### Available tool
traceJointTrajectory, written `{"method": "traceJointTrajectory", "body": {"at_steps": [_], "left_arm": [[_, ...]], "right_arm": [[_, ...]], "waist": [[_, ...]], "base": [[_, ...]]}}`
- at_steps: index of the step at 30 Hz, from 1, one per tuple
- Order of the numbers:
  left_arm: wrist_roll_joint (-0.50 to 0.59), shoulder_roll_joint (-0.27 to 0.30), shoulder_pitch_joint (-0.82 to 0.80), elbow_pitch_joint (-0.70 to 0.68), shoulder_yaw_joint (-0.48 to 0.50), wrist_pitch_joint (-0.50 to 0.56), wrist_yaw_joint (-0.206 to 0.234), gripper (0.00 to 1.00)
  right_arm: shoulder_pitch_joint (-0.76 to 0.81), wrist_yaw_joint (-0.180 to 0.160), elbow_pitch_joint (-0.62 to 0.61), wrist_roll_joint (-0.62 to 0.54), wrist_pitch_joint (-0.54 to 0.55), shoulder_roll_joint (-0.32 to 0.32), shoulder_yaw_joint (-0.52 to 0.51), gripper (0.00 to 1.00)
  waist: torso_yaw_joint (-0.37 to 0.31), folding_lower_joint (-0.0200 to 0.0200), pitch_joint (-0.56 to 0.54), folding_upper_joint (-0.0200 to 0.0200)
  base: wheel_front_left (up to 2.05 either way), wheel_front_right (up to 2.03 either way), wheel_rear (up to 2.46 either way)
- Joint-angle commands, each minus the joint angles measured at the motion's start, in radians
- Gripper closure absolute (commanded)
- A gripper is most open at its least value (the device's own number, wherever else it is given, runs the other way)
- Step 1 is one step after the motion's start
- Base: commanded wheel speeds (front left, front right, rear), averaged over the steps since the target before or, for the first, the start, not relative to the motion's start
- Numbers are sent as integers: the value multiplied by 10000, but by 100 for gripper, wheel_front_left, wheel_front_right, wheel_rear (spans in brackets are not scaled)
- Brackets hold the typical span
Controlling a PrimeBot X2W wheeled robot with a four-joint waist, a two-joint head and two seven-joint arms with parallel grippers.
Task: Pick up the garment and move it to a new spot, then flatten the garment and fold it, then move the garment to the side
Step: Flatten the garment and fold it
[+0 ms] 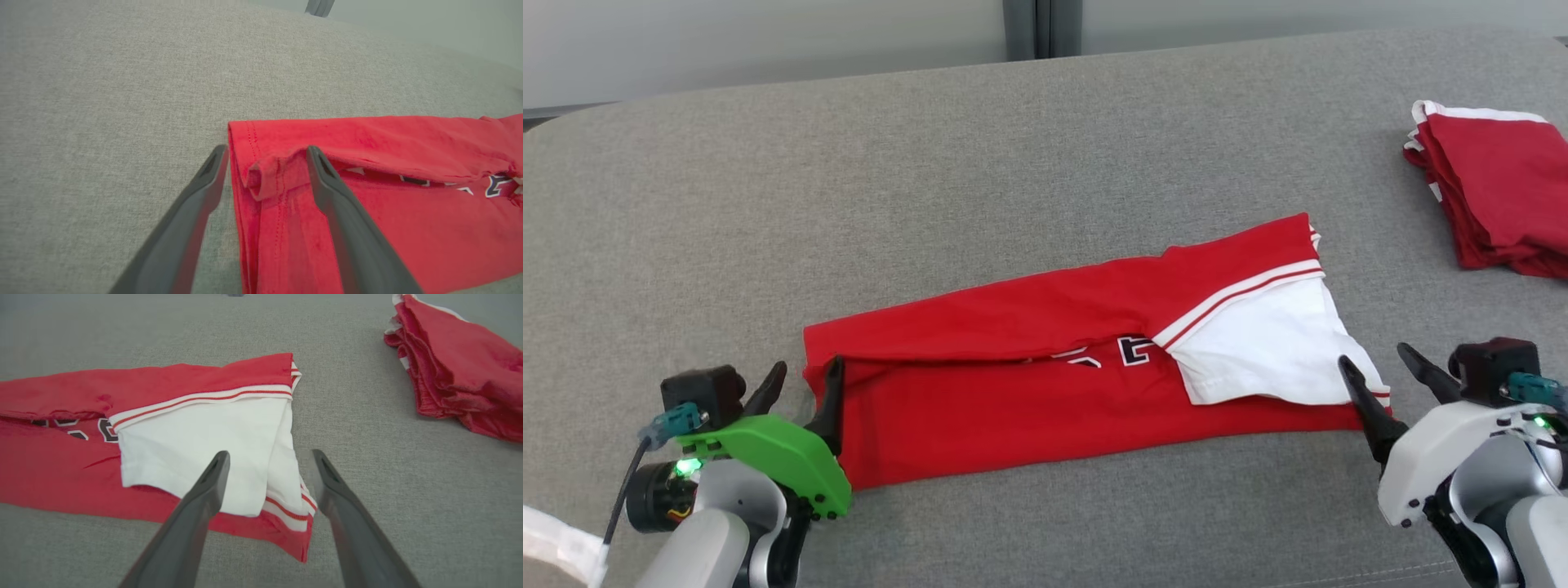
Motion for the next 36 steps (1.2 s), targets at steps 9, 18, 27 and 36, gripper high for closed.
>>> {"method": "traceJointTrajectory", "body": {"at_steps": [9, 18, 27, 36], "left_arm": [[352, 49, 1097, -822, 232, -946, 779, 0], [526, -737, 1364, -592, 247, -2133, 1298, 0], [882, -837, 1289, -512, -21, -2392, 1521, 0], [992, -824, 1073, -1075, -85, -2302, 1731, 0]], "right_arm": [[679, -16, -360, -298, 355, 497, -889, 0], [-207, -16, 266, -379, 1192, 263, -1191, 0], [-1322, -16, 1883, 89, 2281, -252, -1206, 0], [-2249, -16, 4108, 219, 2370, -89, -1154, 0]], "waist": [[187, 0, -384, 0], [566, 0, -840, 0], [1314, 0, -728, 0], [1995, 0, -291, 0]], "base": [[0, 0, 0], [0, 0, 0], [0, 0, 0], [0, 0, 0]]}}
